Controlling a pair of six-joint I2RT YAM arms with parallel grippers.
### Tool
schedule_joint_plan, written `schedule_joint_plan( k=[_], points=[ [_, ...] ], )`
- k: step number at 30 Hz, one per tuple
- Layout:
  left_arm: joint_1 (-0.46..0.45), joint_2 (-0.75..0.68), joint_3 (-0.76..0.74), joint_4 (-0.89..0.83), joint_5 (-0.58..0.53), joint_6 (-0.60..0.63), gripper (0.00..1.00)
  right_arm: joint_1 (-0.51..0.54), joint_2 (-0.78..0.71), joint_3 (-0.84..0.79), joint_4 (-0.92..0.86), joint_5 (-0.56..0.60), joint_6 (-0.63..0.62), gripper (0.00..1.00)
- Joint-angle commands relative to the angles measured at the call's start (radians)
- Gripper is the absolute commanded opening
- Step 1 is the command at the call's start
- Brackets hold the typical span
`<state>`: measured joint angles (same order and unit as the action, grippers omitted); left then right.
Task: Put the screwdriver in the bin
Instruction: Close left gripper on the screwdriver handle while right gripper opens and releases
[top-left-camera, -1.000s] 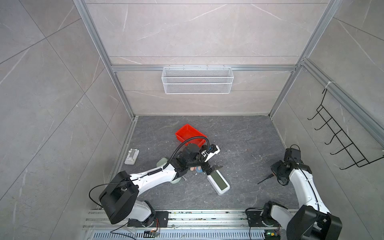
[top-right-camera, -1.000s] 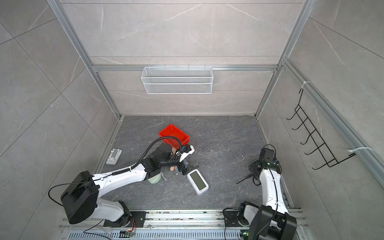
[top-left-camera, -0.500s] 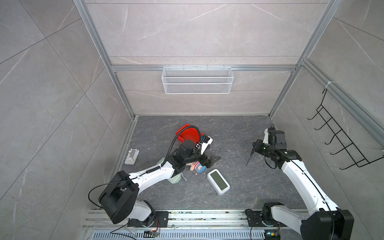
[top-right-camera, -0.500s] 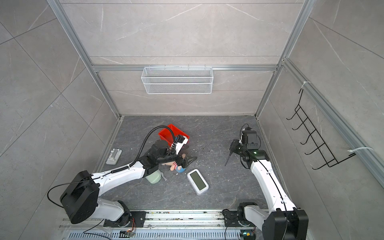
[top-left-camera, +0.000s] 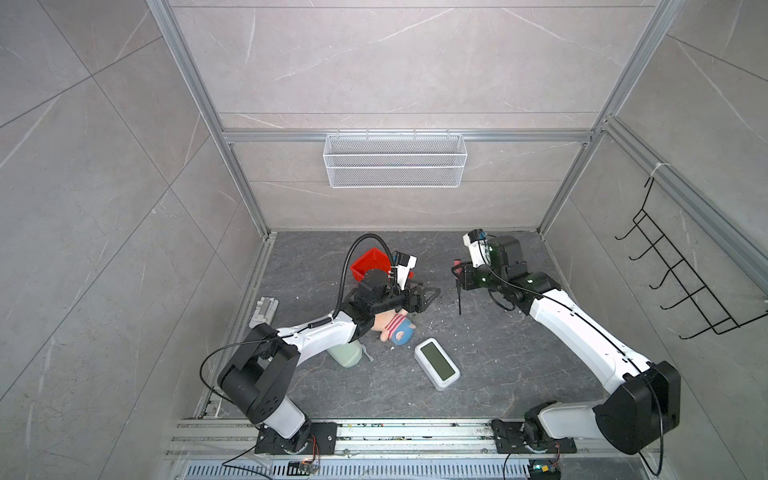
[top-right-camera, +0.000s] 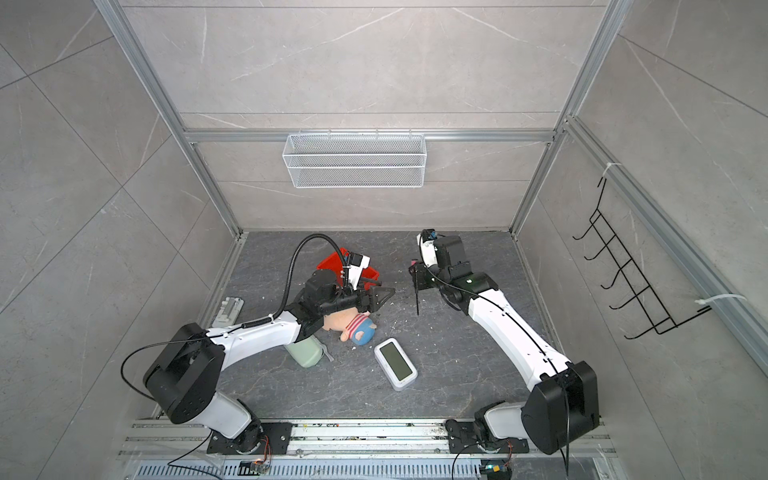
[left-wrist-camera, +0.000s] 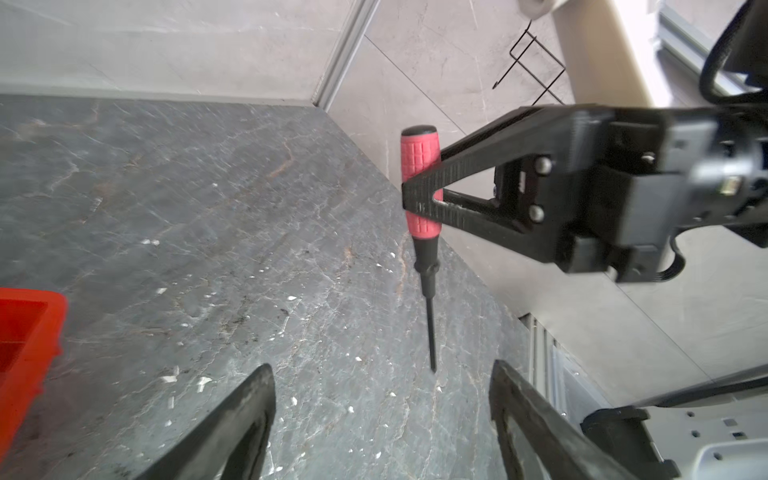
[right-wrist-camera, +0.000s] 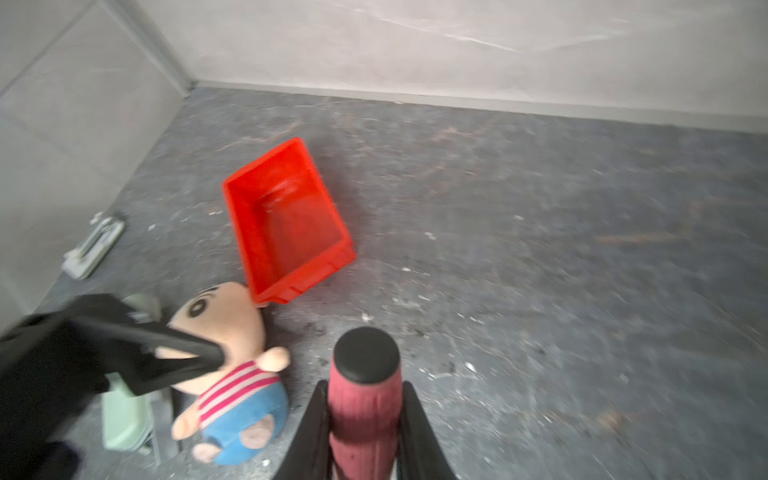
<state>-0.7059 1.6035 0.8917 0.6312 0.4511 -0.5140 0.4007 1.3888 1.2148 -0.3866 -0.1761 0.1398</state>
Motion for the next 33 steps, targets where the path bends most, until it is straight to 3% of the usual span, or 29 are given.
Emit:
schedule_joint_plan(
  k=[1,8,16,19,23,26,31,33],
  points=[
    [0.003,0.032,0.019,0.218,0.056,-0.101,0.79,0.037,0.03,0.066,0.016,-0.072,-0.055,0.0],
    [0.003,0.052,0.033,0.233,0.072,-0.126,0.75,0.098,0.077,0.134,0.001,-0.117,-0.071,0.0],
    [0.003,0.046,0.013,0.247,0.05,-0.143,0.54,0.121,0.081,0.148,-0.017,-0.141,-0.094,0.0],
    [0.004,0.043,0.009,0.244,0.046,-0.143,0.41,0.122,0.078,0.146,-0.021,-0.143,-0.092,0.0],
    [0.003,0.038,0.002,0.246,0.045,-0.144,0.15,0.122,0.076,0.146,-0.028,-0.125,-0.097,0.0],
    [0.003,0.033,-0.005,0.243,0.04,-0.14,0.0,0.124,0.076,0.146,-0.029,-0.118,-0.095,0.0],
    [0.006,0.023,-0.017,0.248,0.016,-0.151,0.0,0.129,0.069,0.142,-0.023,-0.077,-0.09,0.0],
    [0.012,0.014,-0.032,0.273,-0.014,-0.164,0.0,0.132,0.056,0.138,-0.015,-0.037,-0.088,0.1]
  ],
)
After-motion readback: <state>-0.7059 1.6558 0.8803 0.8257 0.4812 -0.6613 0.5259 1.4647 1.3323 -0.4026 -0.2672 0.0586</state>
